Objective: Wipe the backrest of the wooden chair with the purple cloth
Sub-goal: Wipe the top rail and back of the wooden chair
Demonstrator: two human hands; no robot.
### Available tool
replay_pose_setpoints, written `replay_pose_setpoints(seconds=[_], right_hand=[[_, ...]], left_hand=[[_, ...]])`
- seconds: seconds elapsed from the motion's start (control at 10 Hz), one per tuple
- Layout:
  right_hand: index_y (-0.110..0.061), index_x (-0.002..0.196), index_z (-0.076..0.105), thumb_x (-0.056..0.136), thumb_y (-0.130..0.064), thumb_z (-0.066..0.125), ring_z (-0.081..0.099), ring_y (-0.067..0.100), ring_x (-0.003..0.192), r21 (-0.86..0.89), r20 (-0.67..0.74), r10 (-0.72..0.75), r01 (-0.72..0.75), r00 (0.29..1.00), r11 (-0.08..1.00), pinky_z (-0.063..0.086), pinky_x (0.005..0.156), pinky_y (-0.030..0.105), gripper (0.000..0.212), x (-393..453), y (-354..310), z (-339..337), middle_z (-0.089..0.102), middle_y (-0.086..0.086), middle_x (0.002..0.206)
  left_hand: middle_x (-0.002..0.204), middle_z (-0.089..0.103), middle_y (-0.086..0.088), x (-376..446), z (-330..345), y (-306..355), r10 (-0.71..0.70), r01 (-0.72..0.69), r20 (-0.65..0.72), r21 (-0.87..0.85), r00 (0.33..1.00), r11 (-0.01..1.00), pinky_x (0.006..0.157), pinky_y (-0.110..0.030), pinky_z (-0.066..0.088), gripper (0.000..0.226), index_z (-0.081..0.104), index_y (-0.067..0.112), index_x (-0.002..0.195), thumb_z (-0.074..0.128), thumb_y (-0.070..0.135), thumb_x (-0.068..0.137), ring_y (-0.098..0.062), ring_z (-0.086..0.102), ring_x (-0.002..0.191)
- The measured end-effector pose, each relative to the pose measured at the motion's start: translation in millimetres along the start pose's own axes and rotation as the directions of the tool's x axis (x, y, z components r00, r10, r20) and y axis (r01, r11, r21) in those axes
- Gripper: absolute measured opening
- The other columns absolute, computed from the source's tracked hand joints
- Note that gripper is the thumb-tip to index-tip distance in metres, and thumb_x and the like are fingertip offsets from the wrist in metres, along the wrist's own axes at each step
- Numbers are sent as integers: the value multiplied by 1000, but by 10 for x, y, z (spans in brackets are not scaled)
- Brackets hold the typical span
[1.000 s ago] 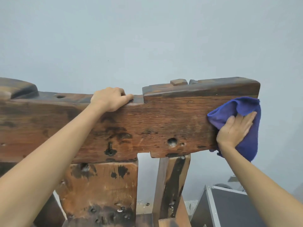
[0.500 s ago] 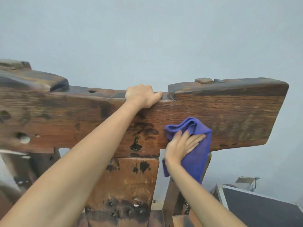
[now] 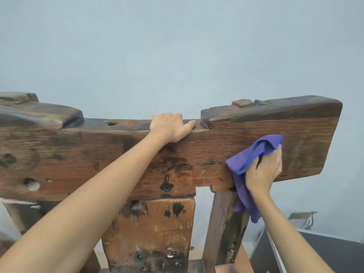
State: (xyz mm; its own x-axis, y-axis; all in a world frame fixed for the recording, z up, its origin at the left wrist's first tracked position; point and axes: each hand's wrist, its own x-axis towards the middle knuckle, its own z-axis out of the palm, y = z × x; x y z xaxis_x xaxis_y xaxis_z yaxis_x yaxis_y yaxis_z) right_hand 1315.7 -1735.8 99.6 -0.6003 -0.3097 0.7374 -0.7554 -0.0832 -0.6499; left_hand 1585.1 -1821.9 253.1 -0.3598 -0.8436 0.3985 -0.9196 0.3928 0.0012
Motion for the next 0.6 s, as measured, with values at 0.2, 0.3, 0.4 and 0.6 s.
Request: replay_pose_setpoints(seconds=[0.2, 0.3, 0.4, 0.6], right_hand=[[-4, 156, 31, 102, -35, 45, 43, 21, 142, -43, 117, 922, -926, 369, 376, 35, 114, 21, 64, -420, 114, 113, 40, 5, 159], [-22, 133, 60, 88, -35, 62, 59, 20, 125, -771, 205, 810, -420, 549, 479, 48, 103, 32, 47, -986, 175, -26, 60, -2, 135], [-27, 112, 64, 91, -30, 65, 61, 18, 113, -532, 158, 870, -702, 466, 473, 52, 82, 28, 22, -1207, -199, -237, 62, -1, 109], [-10, 148, 42, 89, -23, 57, 61, 39, 122, 417, 485, 852, -908, 195, -29, 55, 94, 37, 62, -1470, -707, -228, 56, 21, 140]], left_hand=[[94, 70, -8, 35, 52, -21, 11, -11, -17, -13, 1000, 1000, 73, -40, 38, 64, 63, 15, 95, 26, 67, 92, -32, 62, 89], [96, 71, -8, 68, 69, -48, 17, -17, -17, -8, 1000, 1000, 72, -40, 38, 65, 64, 16, 96, 25, 68, 90, -33, 62, 91], [100, 70, -9, 87, 82, -65, 12, -12, -11, -9, 1000, 1000, 72, -41, 37, 68, 64, 17, 100, 24, 70, 88, -34, 61, 94], [99, 69, -9, 74, 62, -68, 6, -6, 1, -2, 1000, 1000, 70, -40, 36, 71, 63, 16, 98, 21, 73, 87, -33, 59, 89]])
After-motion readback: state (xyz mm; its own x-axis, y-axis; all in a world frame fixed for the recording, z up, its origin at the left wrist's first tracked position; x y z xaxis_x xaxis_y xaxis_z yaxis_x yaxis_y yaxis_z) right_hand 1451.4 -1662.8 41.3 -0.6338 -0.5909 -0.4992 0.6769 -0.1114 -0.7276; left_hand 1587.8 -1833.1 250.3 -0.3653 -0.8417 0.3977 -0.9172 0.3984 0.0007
